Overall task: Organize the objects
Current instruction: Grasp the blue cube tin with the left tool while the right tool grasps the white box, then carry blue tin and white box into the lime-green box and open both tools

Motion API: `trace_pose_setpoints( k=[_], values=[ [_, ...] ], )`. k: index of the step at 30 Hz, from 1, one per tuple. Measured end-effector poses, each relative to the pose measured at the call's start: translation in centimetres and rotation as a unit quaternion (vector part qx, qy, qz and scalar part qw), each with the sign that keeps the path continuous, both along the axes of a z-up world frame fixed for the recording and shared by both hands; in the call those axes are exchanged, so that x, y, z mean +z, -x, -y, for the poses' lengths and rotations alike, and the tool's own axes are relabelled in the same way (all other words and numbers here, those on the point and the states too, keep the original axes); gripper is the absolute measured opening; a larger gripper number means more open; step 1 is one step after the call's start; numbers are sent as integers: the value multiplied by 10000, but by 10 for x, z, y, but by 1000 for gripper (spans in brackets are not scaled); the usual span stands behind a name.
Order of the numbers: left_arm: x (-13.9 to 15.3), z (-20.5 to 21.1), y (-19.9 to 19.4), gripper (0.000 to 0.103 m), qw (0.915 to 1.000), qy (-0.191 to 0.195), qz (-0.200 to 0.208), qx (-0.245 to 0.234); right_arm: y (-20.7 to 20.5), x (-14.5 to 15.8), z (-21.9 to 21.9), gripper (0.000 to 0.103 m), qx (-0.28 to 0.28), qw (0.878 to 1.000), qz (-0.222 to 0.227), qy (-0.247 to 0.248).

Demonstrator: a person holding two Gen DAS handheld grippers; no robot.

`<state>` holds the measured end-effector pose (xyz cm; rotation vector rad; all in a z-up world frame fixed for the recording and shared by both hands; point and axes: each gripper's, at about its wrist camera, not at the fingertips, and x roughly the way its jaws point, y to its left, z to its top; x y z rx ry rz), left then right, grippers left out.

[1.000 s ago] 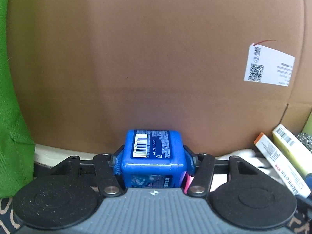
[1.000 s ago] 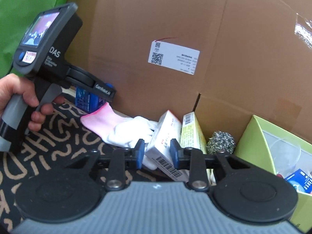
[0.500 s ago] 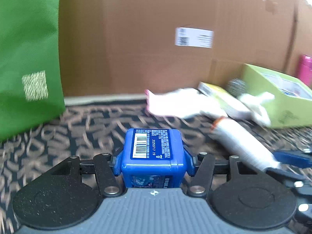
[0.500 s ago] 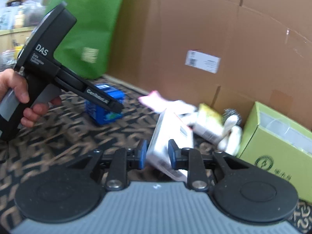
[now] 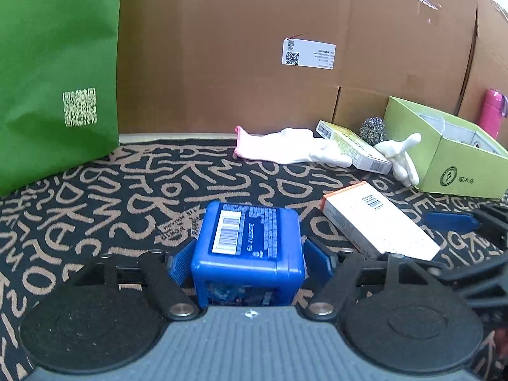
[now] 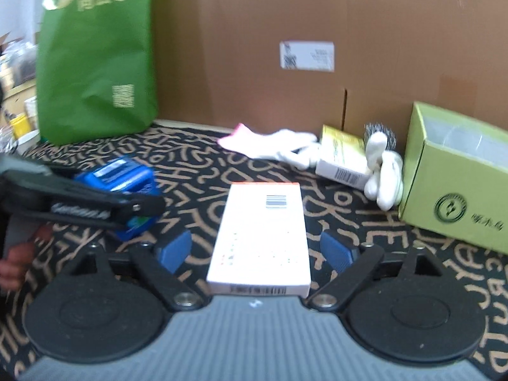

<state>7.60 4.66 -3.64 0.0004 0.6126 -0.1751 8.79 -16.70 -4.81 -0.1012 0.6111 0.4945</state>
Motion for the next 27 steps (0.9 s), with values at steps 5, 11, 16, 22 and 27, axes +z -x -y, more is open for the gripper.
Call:
trace_pose_setpoints(
  k=[5, 11, 16, 22, 27],
  values=[
    [2, 3, 1, 73, 9998, -148, 114, -80, -9, -8, -1, 70, -41, 9998, -207, -2],
    [0, 4, -5, 67, 9999, -131, 22, -45, -16, -10, -8, 71, -13, 9997, -184, 150],
    [-4, 6, -6, 62, 9998, -188, -30, 12, -15, -11, -8, 66, 20, 9997, -181, 167],
    [-5, 7, -4, 61, 9998, -149, -93, -67, -6, -6, 3, 66, 28, 9999, -81, -88],
    [-1, 16, -3, 61, 9995, -51, -115, -296, 8, 5, 24, 66, -35, 9991, -10, -426]
  ],
)
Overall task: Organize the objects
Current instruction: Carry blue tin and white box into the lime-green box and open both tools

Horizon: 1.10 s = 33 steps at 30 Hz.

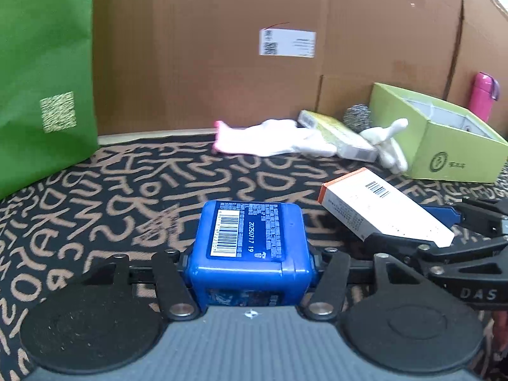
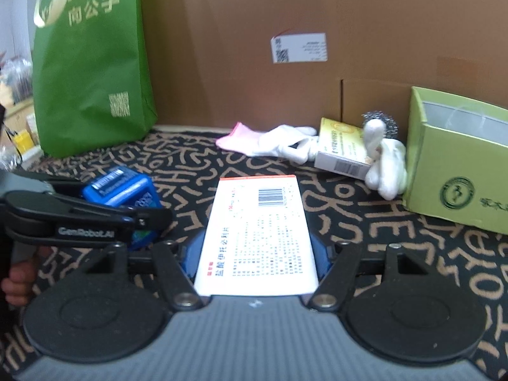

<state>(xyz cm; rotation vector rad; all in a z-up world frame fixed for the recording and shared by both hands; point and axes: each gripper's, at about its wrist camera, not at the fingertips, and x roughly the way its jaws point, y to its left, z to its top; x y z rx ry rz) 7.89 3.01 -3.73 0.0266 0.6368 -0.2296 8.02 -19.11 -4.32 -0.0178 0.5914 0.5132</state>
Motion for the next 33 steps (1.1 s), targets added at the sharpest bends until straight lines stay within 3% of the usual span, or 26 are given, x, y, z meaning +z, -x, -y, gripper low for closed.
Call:
trace_pose_setpoints(
  k=[8, 16, 20, 27, 33],
  values=[
    [31, 44, -6, 61, 9970, 149, 350, -669, 20, 43, 58, 66, -485, 9960, 610, -438],
    [75, 111, -24, 61, 9859, 293, 894, -1384, 13, 76, 124, 66, -1406, 9822, 1217, -282],
    [90, 144, -48, 61, 9815, 464, 848, -1652, -2, 87, 155, 66, -1815, 9737, 1361, -196],
    [92, 201, -96, 61, 9812, 376, 776, -1727, -46, 92, 200, 66, -2287, 9632, 1414, 77],
    [69, 242, -135, 61, 9842, -67, 533, -1688, -88, 82, 222, 66, -2496, 9600, 1258, 168]
  ],
)
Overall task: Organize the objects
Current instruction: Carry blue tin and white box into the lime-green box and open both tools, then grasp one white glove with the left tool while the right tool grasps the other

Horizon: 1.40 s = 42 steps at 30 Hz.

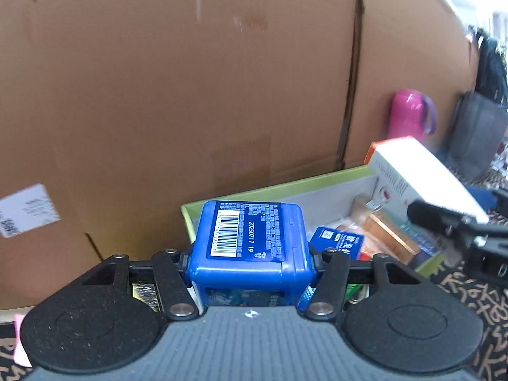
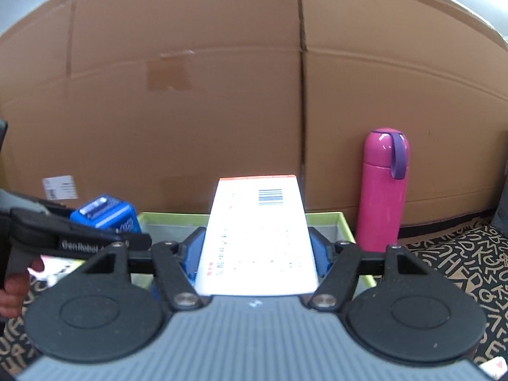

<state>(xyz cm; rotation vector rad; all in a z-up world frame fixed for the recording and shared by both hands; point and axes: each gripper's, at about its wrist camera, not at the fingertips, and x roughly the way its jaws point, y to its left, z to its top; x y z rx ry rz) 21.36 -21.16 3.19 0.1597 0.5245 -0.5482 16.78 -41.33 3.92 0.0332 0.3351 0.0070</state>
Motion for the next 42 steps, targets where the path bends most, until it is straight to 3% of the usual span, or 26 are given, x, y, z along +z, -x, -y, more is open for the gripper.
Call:
trace_pose_setpoints(
  k=[7, 10, 11, 13, 15, 16, 25, 33, 42],
  values=[
    [-10, 25, -15, 61, 9999, -98, -74, -93, -27, -31, 0, 66, -71, 9996, -269, -33],
    [-17, 31, -15, 62, 9997, -166, -8, -152, -40, -44, 0, 67, -6, 9982, -587, 98],
    [-16, 29, -14, 71, 9998, -120, 29, -138, -42, -49, -1, 70, 30, 9974, -695, 190],
    [-15, 23, -13, 86, 10000, -54, -2, -42, -37, -53, -1, 90, -43, 9969, -696, 354],
    [-12, 14, -10, 88, 9998, 176, 45, -60, -25, -53, 1, 102, -96, 9980, -492, 377],
    [-10, 10, -7, 90, 9996, 279, 58, -72, -20, -52, 3, 103, -124, 9984, -423, 342],
    [11, -26, 36, 93, 9963, 774, 328, 169, 29, -36, -4, 103, -109, 9997, -31, 237],
    [5, -72, 85, 94, 9943, 934, 225, 461, 69, -25, -41, 103, 421, 9989, 168, -111],
    [-24, -138, 121, 94, 9896, 896, 18, 1127, 84, -48, -106, 103, 1094, 9931, -265, -321]
  ],
)
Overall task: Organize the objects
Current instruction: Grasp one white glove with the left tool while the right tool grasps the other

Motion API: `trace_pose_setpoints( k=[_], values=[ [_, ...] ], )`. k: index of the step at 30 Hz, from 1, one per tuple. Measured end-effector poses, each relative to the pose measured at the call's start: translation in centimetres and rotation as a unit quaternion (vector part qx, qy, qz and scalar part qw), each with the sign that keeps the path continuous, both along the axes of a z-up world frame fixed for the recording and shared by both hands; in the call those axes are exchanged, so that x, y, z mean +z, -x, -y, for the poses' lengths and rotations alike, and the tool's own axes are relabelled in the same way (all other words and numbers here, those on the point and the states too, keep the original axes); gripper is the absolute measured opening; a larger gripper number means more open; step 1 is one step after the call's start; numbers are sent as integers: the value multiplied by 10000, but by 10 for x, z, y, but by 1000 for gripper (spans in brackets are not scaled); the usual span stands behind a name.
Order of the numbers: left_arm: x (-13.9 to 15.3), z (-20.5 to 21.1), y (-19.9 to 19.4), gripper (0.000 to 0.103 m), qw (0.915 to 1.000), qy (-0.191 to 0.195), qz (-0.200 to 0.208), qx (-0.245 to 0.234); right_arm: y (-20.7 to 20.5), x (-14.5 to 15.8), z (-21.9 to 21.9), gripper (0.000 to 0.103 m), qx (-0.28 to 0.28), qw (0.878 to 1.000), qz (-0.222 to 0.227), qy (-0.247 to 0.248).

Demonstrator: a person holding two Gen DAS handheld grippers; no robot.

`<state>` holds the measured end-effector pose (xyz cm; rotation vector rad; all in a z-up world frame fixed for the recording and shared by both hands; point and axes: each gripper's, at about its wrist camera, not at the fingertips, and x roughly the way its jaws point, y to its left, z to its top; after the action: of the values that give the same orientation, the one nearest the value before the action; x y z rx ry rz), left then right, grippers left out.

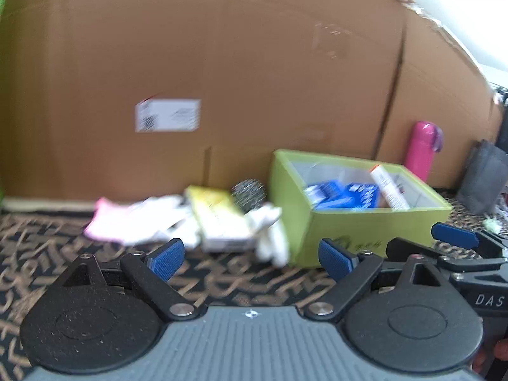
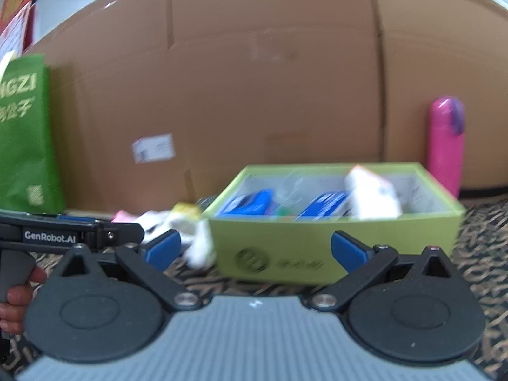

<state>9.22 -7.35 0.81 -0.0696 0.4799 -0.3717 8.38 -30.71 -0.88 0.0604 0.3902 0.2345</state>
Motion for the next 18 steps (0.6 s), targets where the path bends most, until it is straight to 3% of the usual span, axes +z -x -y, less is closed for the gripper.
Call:
trace_pose_setpoints(
  k=[6, 12, 18],
  values=[
    [-25, -45, 0, 94, 9984, -85, -274, 483, -7, -26, -46, 103, 445, 9977, -513, -1],
    [-35, -78, -24, 94, 9948, -50, -406, 928, -8, -32, -87, 103, 843, 9944, -610, 179],
    [-38, -74, -82, 95, 9962, -247, -356, 760, -6, -31, -100, 103, 876, 9933, -701, 271]
  ],
)
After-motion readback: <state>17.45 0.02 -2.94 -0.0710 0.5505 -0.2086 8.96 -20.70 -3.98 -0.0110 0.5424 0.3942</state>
